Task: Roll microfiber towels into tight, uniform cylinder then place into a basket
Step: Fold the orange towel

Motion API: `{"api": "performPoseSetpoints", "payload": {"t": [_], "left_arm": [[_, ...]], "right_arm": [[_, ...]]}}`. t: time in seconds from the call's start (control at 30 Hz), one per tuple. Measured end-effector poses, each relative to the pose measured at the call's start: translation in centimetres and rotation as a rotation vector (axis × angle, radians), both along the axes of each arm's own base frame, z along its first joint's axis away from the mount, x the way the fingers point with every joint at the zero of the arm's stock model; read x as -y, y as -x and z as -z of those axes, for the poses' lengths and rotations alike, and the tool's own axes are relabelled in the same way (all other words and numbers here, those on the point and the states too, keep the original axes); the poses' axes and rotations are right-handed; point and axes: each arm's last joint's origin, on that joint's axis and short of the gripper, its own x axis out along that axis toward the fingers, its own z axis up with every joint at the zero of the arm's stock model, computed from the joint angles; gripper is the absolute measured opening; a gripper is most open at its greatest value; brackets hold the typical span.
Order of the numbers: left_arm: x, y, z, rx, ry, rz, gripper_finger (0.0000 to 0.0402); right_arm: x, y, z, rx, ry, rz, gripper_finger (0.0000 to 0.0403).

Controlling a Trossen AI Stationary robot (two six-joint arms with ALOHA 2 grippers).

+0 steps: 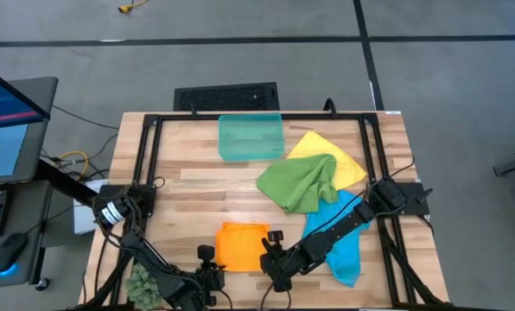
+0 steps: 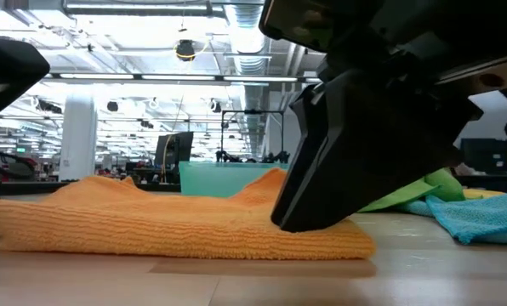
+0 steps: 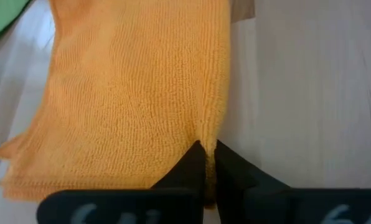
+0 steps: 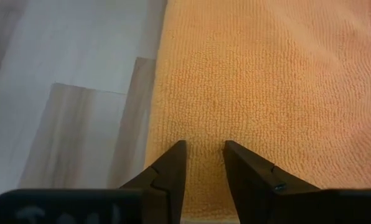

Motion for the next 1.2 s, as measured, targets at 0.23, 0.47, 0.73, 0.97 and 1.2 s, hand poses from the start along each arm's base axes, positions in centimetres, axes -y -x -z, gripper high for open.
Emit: {"api": "performPoseSetpoints", "payload": {"t": [0.23,0.47,0.73,0.97,1.2], "left_arm": [[0.0,0.0,0.0,0.008,0.045,-0.047,0.0004],[0.0,0.0,0.0,0.010,0.059,-0.059,0.0002],[-0.1,-0.1,0.1,0.020,0.123,-0.128,0.0002],[-0.6,-0.7,0.0,0.029,0.246,-0.270,0.0002],[-0.9,-1.0,-1.4,0.017,0.341,-0.314,0.0002]], "right_arm": [[-0.4,0.5,-0.4,-0.007,0.008,-0.014,0.0134],[-0.7,2.2,-2.2,-0.058,0.044,-0.032,0.0132],[-3.3,5.2,-3.4,-0.084,0.060,-0.103,0.0132],[-4.6,5.9,-3.2,-0.026,0.095,-0.126,0.0131],[-3.6,4.3,-3.4,0.028,0.113,-0.144,0.0138]]}}
